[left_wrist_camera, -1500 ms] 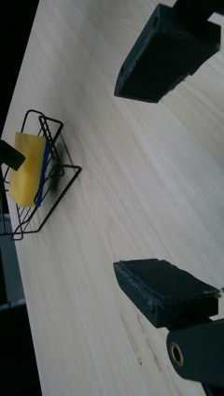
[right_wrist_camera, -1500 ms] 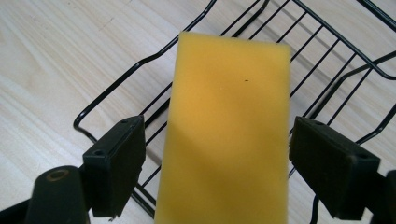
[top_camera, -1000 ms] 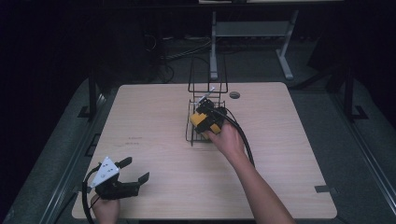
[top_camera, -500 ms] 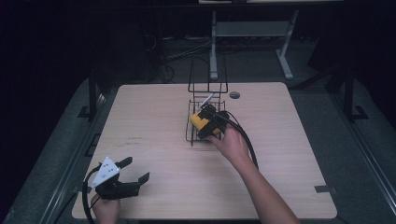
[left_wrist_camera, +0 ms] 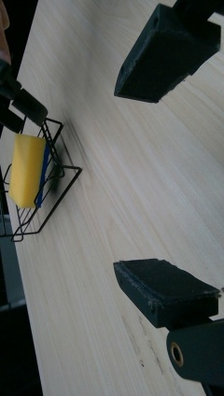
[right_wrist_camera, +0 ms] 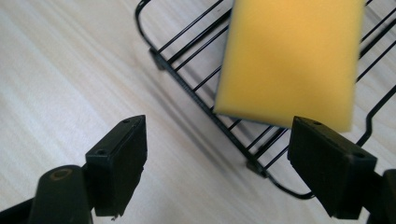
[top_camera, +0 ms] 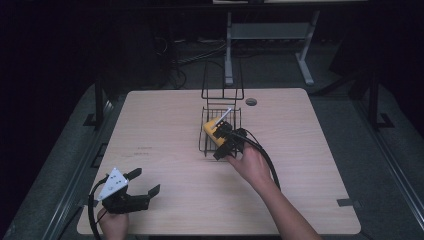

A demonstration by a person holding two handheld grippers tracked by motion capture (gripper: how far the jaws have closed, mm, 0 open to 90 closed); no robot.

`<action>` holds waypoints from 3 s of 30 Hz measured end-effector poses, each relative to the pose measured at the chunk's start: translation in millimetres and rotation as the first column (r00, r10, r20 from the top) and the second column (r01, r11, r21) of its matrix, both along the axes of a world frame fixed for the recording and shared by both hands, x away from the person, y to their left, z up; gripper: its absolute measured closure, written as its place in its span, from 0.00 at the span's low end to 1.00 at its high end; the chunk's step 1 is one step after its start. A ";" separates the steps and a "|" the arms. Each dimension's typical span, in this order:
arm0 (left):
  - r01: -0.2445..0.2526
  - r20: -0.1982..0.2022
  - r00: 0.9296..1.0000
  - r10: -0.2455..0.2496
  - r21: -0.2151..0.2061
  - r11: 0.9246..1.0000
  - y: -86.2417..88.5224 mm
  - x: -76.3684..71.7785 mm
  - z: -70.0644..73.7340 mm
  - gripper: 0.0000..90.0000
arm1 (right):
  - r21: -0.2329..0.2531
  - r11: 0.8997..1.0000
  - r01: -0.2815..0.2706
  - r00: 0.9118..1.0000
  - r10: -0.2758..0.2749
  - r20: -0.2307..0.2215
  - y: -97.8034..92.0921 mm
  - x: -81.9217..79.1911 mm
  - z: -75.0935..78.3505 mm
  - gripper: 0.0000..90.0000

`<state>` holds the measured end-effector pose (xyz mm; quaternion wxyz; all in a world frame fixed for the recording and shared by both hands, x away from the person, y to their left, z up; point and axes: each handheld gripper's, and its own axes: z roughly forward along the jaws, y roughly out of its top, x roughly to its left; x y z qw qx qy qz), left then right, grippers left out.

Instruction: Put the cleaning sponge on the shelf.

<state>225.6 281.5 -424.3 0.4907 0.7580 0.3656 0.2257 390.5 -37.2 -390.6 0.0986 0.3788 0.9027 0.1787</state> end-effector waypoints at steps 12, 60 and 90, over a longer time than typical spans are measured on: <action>0.000 -0.001 1.000 0.000 0.001 1.000 -0.8 0.0 0.0 0.14 | 0.021 1.000 -0.022 1.000 0.022 0.007 -5.5 -22.4 -2.2 0.22; -0.014 -0.003 1.000 0.014 0.014 1.000 0.7 -3.2 -0.3 0.14 | 0.100 0.995 -0.027 1.000 0.027 -0.003 -53.9 -57.3 -17.3 0.21; -0.017 -0.001 1.000 0.017 0.020 1.000 0.7 -7.0 -0.5 0.14 | 0.106 0.994 0.029 0.999 -0.028 -0.016 -91.0 -73.0 -27.5 0.21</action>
